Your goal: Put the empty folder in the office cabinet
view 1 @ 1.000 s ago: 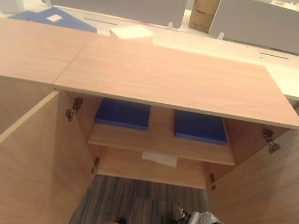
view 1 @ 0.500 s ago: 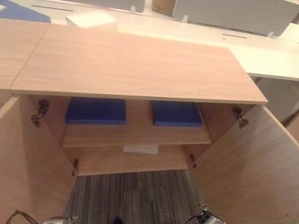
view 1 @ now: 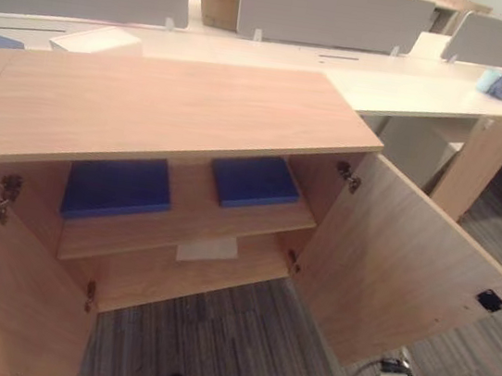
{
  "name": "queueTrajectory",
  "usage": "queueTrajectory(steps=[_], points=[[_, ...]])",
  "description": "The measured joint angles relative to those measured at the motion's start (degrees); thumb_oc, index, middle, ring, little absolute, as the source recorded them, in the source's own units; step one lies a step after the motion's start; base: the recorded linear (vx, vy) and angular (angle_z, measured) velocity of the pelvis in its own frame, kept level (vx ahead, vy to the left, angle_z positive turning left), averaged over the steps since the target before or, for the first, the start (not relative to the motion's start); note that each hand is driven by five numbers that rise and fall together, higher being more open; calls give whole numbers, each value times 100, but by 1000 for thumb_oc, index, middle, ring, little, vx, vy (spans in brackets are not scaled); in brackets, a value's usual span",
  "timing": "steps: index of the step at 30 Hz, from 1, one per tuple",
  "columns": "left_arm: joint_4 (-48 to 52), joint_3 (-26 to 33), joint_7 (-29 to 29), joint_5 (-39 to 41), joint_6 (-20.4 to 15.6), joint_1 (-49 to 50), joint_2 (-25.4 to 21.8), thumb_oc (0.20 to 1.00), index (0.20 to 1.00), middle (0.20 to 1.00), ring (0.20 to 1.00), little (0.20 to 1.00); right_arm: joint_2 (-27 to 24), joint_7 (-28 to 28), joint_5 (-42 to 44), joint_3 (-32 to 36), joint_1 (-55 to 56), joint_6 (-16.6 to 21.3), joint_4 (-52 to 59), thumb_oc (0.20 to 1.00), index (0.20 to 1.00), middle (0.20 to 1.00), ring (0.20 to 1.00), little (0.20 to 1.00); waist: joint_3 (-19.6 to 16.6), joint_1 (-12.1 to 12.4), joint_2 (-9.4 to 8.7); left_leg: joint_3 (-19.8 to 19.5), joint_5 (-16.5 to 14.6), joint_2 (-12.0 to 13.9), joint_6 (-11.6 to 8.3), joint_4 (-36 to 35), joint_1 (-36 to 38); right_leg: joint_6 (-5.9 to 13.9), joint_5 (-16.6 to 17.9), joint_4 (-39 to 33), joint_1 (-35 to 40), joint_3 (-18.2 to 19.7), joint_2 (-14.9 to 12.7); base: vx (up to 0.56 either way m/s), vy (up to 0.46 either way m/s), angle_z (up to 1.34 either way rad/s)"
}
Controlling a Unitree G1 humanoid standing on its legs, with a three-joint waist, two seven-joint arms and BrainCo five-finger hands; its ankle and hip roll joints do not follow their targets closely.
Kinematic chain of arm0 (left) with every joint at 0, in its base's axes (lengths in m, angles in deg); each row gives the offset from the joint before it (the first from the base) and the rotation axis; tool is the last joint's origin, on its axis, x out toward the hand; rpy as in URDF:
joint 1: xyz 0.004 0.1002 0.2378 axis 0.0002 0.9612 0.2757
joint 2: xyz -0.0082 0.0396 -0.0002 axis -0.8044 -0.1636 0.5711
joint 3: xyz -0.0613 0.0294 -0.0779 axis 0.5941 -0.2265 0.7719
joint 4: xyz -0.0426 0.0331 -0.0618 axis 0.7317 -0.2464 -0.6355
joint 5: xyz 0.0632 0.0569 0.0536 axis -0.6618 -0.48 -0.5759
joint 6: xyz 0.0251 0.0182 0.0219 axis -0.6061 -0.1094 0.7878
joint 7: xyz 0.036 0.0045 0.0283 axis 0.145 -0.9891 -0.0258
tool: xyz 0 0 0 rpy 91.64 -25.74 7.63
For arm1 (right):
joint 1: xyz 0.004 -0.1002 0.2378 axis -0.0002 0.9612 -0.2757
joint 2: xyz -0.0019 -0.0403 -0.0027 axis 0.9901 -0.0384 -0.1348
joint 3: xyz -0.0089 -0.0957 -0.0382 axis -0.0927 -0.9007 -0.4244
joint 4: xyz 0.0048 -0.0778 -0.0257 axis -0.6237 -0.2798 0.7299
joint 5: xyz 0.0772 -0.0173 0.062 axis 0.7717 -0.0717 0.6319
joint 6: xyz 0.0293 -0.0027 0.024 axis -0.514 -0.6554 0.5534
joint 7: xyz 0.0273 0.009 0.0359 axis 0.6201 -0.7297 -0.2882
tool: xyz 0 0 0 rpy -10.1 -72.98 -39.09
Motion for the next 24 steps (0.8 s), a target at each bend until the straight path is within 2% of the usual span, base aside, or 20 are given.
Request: queueTrajectory(steps=[1, 3, 5, 8, 9, 10, 11, 13, 14, 16, 17, 18, 19, 22, 24], points=[[4, -2, -24, 2, -18, -13, 0, 1000, 1000, 1000, 1000, 1000, -43, 85, 75, 180, 39, 346, 205, 1000, 1000, 1000, 1000, 1000, -44, -97, -12, -19, 3, 16, -5, 0, -46, -1, 0, 8, -49, 6, 29, 0, 0, 0], [-8, -10, -67, 4, -18, 8, 5, 1000, 1000, 1000, 1000, 1000, -84, 428, -100, 543, 92, 1326, 1130, 1000, 1000, 1000, 1000, 1000, -97, -248, 46, -21, 53, 62, -68, 0, -92, -4, 5, 14, -108, 27, 66, 11, 8, -5], [-6, 3, -89, 4, -27, 5, -1, 1000, 1000, 1000, 1000, 1000, -214, 807, -609, 719, 106, 1924, 1487, 1000, 1000, 1000, 1000, 1000, -158, -335, 100, 4, 70, 84, -91, -1, -74, -4, 5, 2, -103, 112, 108, 28, 4, -11], [-7, 6, -91, 7, -14, 6, 2, 1000, 1000, 1000, 1000, 1000, -287, 924, -827, 812, 103, 2022, 1544, 1000, 1000, 1000, 1000, 1000, -208, -360, 89, 10, 73, 85, -96, -1, -57, -4, 7, 6, -95, 146, 115, 0, 0, 0], [-52, 99, -105, 4, -27, -4, 9, 1000, 1000, 1000, 1000, 1000, -627, 1077, -1074, 974, 123, 2028, 1371, 1000, 1000, 1000, 1000, 1000, -299, -371, 111, 19, 73, 86, -96, -1, -51, 0, 10, 7, -95, 157, 119, 10, -63, -3], [-118, 201, -116, 1, -32, -17, -3, 1000, 1000, 1000, 1000, 1000, -874, 977, -1040, 1078, 160, 1967, 1211, 1000, 1000, 1000, 1000, 1000, -316, -380, 95, 18, 73, 88, -96, -1, -51, 12, 39, 2, -95, 157, 126, 10, -63, -3], [-118, 201, -116, 1, -32, -17, -3, 1000, 1000, 1000, 1000, 1000, -874, 977, -1040, 1078, 160, 1967, 1211, 1000, 1000, 1000, 1000, 1000, -316, -380, 95, 18, 73, 88, -96, -1, -51, 12, 39, 2, -95, 157, 126, -4, -61, 0], [-260, 248, -153, -77, -39, 19, -23, 1000, 1000, 1000, 1000, 1000, -1329, 42, -586, 1338, 236, 1596, 1201, 1000, 1000, 1000, 1000, 1000, -315, -393, 99, 21, 74, 86, -98, 0, -56, 49, 115, -4, -102, 151, 125, -3, -43, 0], [-358, 275, -164, -192, -49, 32, -41, 1000, 1000, 1000, 1000, 1000, -1509, -597, -324, 1424, 255, 1317, 1216, 1000, 1000, 1000, 1000, 1000, -305, -434, 80, 20, 83, 92, -112, -1, -55, 51, 116, -5, -106, 153, 122, 7, -36, -2], [-561, 489, -215, -242, -58, 33, -89, 1000, 1000, 1000, 1000, 1000, -1656, -1706, 97, 1438, 255, 727, 1229, 1000, 1000, 1000, 1000, 1000, -294, -506, 32, 23, 86, 115, -116, -1, -50, 44, 114, -6, -106, 156, 145, 0, 0, 0], [-561, 489, -215, -242, -58, 33, -89, 1000, 1000, 1000, 1000, 1000, -1656, -1706, 97, 1438, 255, 727, 1229, 1000, 1000, 1000, 1000, 1000, -294, -506, 32, 23, 86, 115, -116, -1, -50, 44, 114, -6, -106, 156, 145, 11, -17, -8], [-651, 617, -284, -382, -74, 27, -97, 1000, 1000, 1000, 1000, 1000, -1656, -2622, 334, 1407, 251, 146, 1236, 1000, 1000, 1000, 1000, 1000, -306, -519, 1, 52, 91, 133, -125, -1, -38, 43, 113, -6, -110, 170, 164, 20, -32, -6], [-661, 627, -333, -398, -111, 11, -96, 1000, 1000, 1000, 1000, 1000, -1629, -3050, 338, 1377, 251, -238, 1234, 1000, 1000, 1000, 1000, 1000, -308, -518, -7, 53, 97, 132, -134, -1, -37, 43, 114, -5, -108, 171, 188, 31, -49, -6], [-661, 695, -376, -466, -257, 10, -93, 1000, 1000, 1000, 1000, 1000, -1632, -3512, 232, 1200, 175, -1003, 1214, 1000, 1000, 1000, 1000, 1000, -307, -495, -16, 59, 96, 137, -136, -1, -30, 43, 114, -6, -102, 173, 186, 27, -43, 0], [-661, 695, -376, -466, -257, 10, -93, 1000, 1000, 1000, 1000, 1000, -1632, -3512, 232, 1200, 175, -1003, 1214, 1000, 1000, 1000, 1000, 1000, -307, -495, -16, 59, 96, 137, -136, -1, -30, 43, 114, -6, -102, 173, 186, 0, 0, 0]])
